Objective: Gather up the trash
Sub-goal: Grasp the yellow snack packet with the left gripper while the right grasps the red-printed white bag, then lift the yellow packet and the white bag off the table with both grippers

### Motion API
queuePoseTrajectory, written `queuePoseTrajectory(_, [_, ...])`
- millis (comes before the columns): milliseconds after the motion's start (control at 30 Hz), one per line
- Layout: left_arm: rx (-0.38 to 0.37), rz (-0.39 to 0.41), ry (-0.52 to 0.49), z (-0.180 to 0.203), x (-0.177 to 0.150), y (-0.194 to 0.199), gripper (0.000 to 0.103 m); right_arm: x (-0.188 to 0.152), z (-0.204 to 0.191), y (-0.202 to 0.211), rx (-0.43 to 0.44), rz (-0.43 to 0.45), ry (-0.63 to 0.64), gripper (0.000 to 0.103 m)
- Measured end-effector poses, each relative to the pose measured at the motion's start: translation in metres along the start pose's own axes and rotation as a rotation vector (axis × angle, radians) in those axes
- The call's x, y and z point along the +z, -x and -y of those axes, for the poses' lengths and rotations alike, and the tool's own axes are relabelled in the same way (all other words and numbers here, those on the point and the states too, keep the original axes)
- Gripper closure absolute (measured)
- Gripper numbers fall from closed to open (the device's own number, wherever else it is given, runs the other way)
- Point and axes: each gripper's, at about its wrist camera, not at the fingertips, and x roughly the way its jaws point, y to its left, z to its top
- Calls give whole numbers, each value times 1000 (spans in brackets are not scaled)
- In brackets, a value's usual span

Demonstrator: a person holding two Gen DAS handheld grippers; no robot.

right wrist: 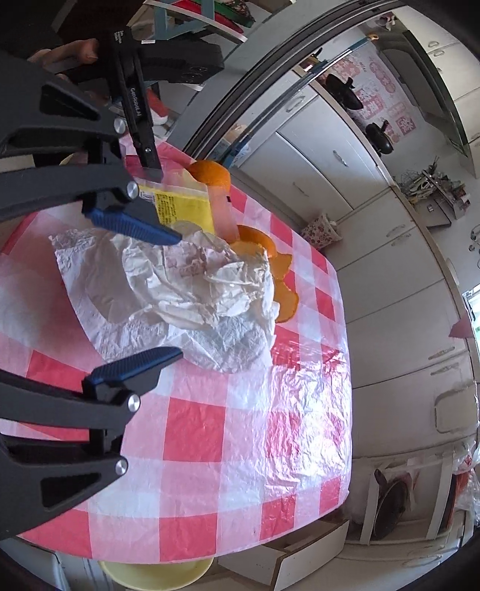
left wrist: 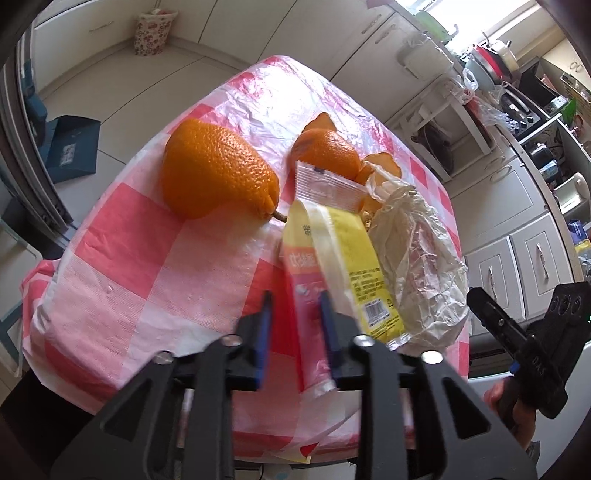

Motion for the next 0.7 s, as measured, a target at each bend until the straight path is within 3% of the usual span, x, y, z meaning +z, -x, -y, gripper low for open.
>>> queuePoseTrajectory(167, [18,-3,-2,3,-1,-7,65,-3,-7,-6,20,-25,39,84])
queuePoseTrajectory(267, [-12,-15,-26,7,-2,-7,96,-2,-7,-1,52,1,38,95])
queuePoseTrajectory(600, [-60,128,-47,12,6,42,100,11,3,30,334,155,-88,99])
queuePoseTrajectory(700, [-59,152,-48,10,9,51,100,14,9,40,372,200,-122,99])
